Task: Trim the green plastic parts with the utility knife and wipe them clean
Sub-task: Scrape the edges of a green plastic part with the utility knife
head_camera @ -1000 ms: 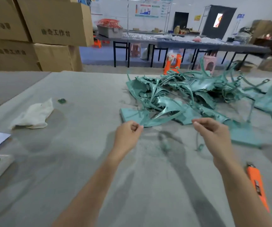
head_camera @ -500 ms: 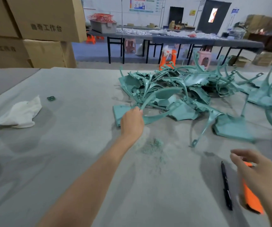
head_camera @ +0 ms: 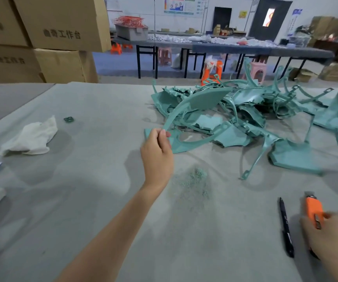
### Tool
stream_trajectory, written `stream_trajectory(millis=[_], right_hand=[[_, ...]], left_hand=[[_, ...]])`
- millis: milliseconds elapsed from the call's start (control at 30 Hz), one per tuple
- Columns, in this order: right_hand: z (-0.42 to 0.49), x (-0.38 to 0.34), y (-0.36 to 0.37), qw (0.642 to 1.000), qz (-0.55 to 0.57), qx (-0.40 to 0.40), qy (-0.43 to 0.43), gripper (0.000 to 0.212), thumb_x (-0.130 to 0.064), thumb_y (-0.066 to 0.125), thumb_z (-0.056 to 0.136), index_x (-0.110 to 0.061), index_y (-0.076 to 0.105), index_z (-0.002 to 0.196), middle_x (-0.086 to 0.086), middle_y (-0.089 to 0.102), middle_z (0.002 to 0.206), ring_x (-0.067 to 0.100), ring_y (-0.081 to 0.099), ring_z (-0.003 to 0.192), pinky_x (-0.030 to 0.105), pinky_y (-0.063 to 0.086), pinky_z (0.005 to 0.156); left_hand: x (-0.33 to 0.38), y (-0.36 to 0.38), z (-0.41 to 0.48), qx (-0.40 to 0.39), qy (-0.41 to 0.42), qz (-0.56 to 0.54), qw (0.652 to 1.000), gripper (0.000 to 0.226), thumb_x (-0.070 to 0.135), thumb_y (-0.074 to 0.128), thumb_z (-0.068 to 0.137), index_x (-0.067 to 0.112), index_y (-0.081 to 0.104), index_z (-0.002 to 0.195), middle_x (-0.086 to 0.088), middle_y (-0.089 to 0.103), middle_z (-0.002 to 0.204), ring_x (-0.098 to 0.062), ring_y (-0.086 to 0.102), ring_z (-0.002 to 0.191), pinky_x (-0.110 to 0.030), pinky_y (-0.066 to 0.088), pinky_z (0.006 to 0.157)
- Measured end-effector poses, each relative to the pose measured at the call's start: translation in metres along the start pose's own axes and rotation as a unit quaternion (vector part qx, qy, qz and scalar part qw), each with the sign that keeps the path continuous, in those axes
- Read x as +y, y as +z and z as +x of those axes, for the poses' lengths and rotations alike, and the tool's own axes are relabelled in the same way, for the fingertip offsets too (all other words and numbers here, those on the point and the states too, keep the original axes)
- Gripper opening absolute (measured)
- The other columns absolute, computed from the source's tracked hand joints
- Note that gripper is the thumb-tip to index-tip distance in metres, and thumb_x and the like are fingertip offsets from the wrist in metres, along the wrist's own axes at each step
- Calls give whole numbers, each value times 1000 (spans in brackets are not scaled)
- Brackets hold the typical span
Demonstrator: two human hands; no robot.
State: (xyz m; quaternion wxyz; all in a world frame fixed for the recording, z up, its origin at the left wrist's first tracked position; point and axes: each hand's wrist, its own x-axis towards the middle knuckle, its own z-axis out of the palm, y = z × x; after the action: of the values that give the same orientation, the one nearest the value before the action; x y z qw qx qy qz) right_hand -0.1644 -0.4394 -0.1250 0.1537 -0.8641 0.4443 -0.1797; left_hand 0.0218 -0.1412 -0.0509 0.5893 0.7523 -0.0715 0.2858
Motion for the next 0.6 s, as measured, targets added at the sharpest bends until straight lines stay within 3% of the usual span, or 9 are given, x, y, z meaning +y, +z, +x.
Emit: stream_trajectory(millis=[100,167,233,267,333,433,500,600], right_hand=[[10,6,2,996,73,-34,30,41,-31,73,88,-7,50,63,26,61,68,43,64,69,49,49,52],[12,-2,-1,993,115,-9,5,33,-35,68,91,-16,50,72,26,62,76,43,65,75,48,44,53],[4,-34,-13,978,197,12,-71,16,-33,67,93,-20,58,93,21,66,91,41,67,80,38,49,62],[-2,-55,-20,960,255,6,-117,13,-29,66,94,-22,59,103,17,66,97,30,70,77,30,52,66],[-18,-101,-29,917,335,-14,-218,12,-20,63,95,-27,58,104,13,63,91,14,66,66,16,48,60],[-50,-164,-31,872,356,-45,-332,8,-27,61,97,-31,55,95,5,57,70,14,52,59,24,41,54],[-65,-191,-24,849,357,-44,-387,8,-39,60,97,-32,55,97,-5,51,64,7,48,58,17,35,52],[-72,-217,-8,826,364,-53,-427,16,-40,56,96,-31,58,108,-15,51,67,0,50,63,12,34,58]], left_hand=[[1,-20,-16,3,-44,-79,996,27,17,39,103,16,58,83,9,60,63,-10,49,48,-28,45,51],[-2,-32,-24,2,-52,-103,993,27,17,39,103,15,58,84,9,60,63,-7,46,45,-22,40,46],[-5,-43,-28,1,-67,-119,991,28,17,39,104,13,59,84,8,59,61,-7,44,45,-22,39,45],[-5,-47,-30,-1,-79,-126,989,28,17,39,104,13,59,84,8,57,59,-7,44,45,-21,38,45],[-6,-53,-32,-9,-101,-141,985,28,17,39,103,14,59,84,8,53,54,-6,42,46,-19,36,44],[-7,-63,-37,-18,-109,-142,984,28,15,40,103,13,59,83,6,49,51,-8,37,46,-20,33,43],[-10,-66,-42,-23,-104,-130,986,29,14,39,103,14,59,82,6,47,50,-10,35,46,-20,31,43],[-16,-70,-44,-24,-103,-119,987,30,14,39,103,15,58,80,7,45,49,-9,33,44,-20,29,43]])
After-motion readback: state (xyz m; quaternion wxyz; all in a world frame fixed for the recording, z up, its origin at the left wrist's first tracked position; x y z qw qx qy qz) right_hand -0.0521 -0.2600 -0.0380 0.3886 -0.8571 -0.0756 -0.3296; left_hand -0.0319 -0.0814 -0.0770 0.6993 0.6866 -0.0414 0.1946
